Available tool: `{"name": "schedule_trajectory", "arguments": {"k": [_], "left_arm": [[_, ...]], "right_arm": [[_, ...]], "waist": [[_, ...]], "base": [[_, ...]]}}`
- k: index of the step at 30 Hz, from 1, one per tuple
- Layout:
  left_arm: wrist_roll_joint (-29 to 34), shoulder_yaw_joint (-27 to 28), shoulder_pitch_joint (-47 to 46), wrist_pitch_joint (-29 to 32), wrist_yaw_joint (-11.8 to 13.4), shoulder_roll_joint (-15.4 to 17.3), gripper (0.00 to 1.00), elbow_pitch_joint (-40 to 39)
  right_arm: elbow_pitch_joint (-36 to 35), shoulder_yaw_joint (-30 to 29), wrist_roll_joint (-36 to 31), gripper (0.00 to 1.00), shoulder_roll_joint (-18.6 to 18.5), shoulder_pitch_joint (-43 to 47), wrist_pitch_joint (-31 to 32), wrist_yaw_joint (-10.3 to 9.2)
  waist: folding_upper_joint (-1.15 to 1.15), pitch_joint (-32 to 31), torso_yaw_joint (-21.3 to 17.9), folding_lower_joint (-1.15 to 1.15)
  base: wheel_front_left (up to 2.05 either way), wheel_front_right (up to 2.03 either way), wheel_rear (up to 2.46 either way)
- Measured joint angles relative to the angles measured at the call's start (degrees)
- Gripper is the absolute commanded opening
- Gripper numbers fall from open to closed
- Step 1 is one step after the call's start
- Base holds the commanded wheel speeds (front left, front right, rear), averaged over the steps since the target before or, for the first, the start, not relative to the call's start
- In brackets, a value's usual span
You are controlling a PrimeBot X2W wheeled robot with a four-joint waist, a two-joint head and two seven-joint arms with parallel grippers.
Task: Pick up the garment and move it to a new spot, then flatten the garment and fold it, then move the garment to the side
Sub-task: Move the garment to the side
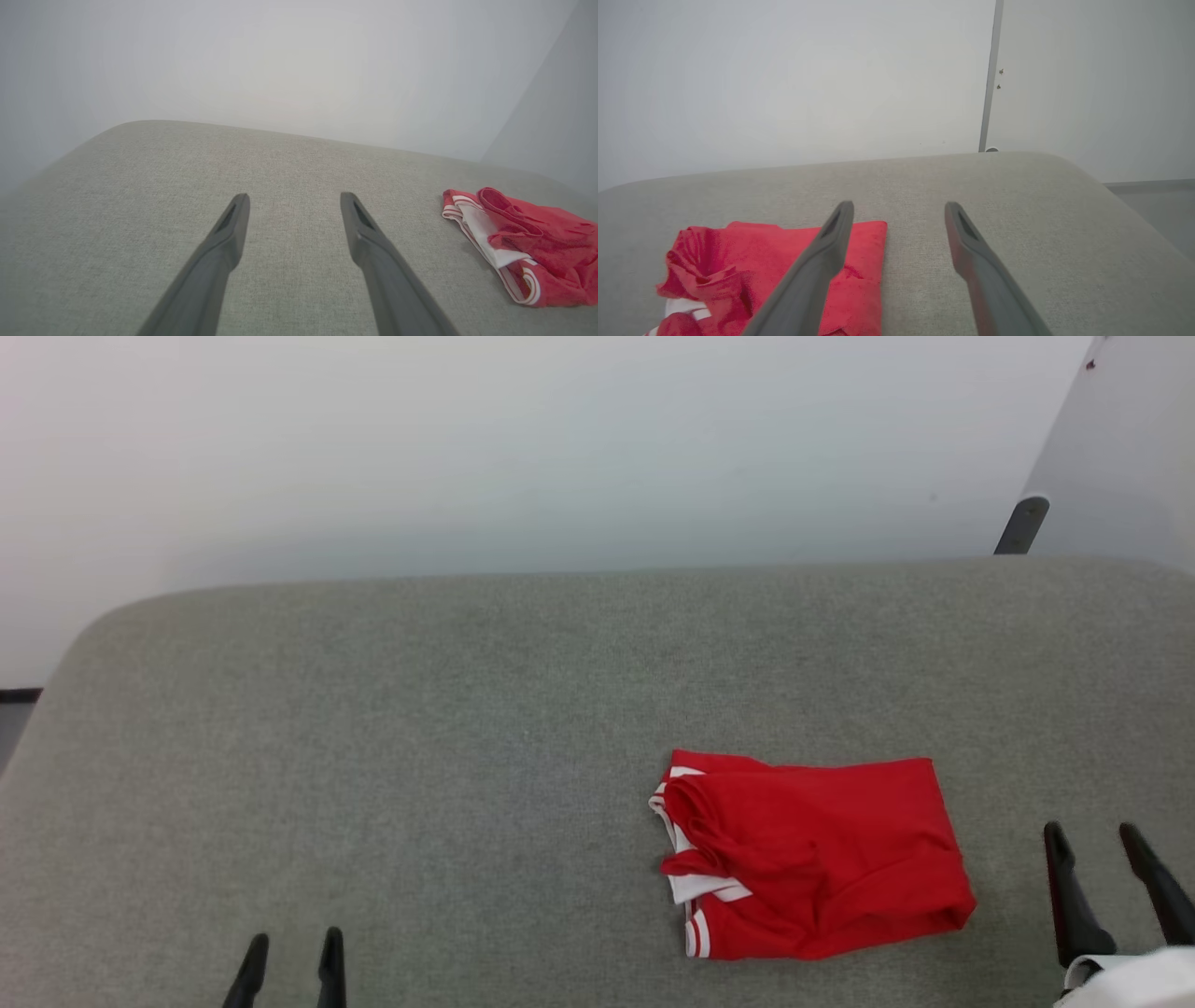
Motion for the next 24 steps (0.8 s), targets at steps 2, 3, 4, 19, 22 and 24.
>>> {"name": "schedule_trajectory", "arguments": {"k": [2, 3, 4, 19, 22, 24], "left_arm": [[0.0, -0.3, -0.3, 0.0, 0.0, -0.2, 1.0, 0.1], [0.0, -0.3, -0.8, 0.0, 0.0, -0.4, 1.0, 0.1], [0.0, -0.3, -1.3, 0.0, 0.0, -0.4, 1.0, 0.1], [-0.9, -5.9, -11.7, 0.0, 0.0, -1.2, 1.0, 3.3], [-1.4, -6.7, -13.6, 0.0, 0.0, -1.3, 1.0, 3.7], [-1.5, -7.1, -14.7, 0.0, 0.0, -1.4, 1.0, 4.1]], "right_arm": [[2.0, -0.5, -0.7, 1.0, -0.2, -1.2, 4.4, -0.03], [2.9, -0.2, -1.3, 1.0, -0.7, -2.2, 7.0, -0.02], [3.7, 0.1, -1.1, 1.0, -0.8, -3.9, 9.5, -0.03], [13.5, 11.7, 12.2, 1.0, -13.2, -22.5, 51.7, 0.0], [14.9, 11.7, 13.5, 1.0, -13.7, -24.1, 52.7, -0.01], [15.9, 12.2, 13.9, 1.0, -13.6, -24.6, 52.8, -0.01]], "waist": [[0.0, 0.4, 0.1, 0.0], [0.0, 0.8, 0.1, 0.0], [0.0, 1.1, 0.1, 0.0], [0.0, 8.9, 2.4, 0.0], [0.0, 10.4, 3.3, 0.0], [0.0, 11.5, 3.8, 0.0]], "base": [[0.0, 0.0, 0.0], [0.0, 0.0, 0.0], [0.0, 0.0, 0.0], [0.0, 0.0, 0.0], [0.0, 0.0, 0.0], [0.0, 0.0, 0.0]]}}
